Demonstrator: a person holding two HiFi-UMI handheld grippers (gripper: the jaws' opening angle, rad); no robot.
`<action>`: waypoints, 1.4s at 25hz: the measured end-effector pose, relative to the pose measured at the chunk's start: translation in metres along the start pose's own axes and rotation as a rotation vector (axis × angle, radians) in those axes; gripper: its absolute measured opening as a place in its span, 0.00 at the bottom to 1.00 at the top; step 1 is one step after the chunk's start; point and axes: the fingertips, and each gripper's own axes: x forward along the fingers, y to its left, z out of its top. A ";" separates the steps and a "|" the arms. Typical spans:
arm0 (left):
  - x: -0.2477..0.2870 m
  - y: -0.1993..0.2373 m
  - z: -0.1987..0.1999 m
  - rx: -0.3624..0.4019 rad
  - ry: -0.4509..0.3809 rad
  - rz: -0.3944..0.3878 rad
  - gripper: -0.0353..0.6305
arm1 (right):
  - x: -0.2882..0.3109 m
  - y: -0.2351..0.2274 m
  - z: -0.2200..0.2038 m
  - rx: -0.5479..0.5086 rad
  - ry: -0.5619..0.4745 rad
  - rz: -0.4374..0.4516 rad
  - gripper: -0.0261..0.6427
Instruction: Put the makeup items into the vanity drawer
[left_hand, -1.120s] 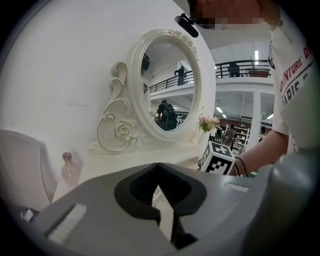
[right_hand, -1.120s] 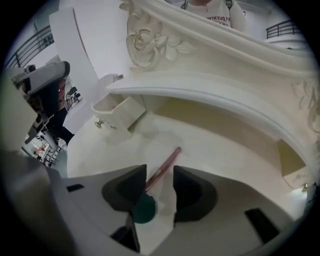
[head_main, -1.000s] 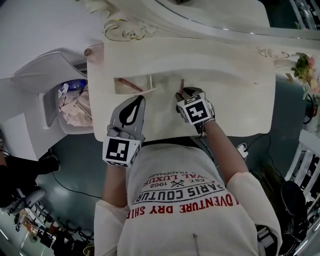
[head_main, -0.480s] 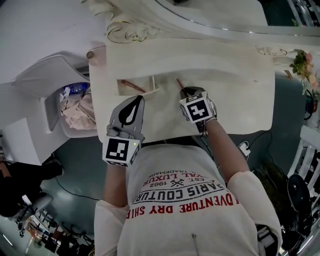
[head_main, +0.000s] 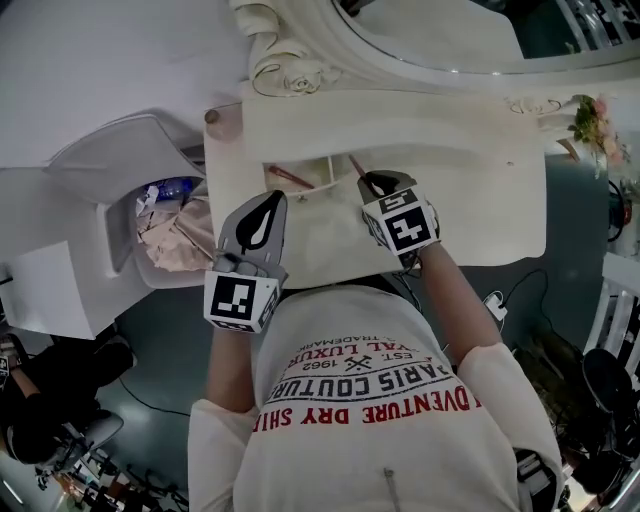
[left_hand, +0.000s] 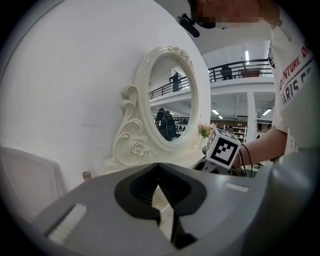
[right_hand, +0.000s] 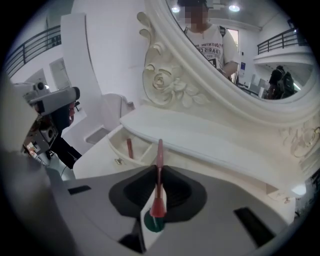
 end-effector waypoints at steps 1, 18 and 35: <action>-0.005 0.004 0.001 0.002 -0.003 0.006 0.07 | -0.001 0.007 0.006 -0.011 -0.009 0.011 0.11; -0.088 0.083 -0.030 -0.067 0.022 0.218 0.07 | 0.061 0.111 0.065 -0.508 0.051 0.159 0.11; -0.081 0.093 -0.036 -0.091 0.028 0.233 0.07 | 0.070 0.109 0.062 -0.331 0.078 0.240 0.23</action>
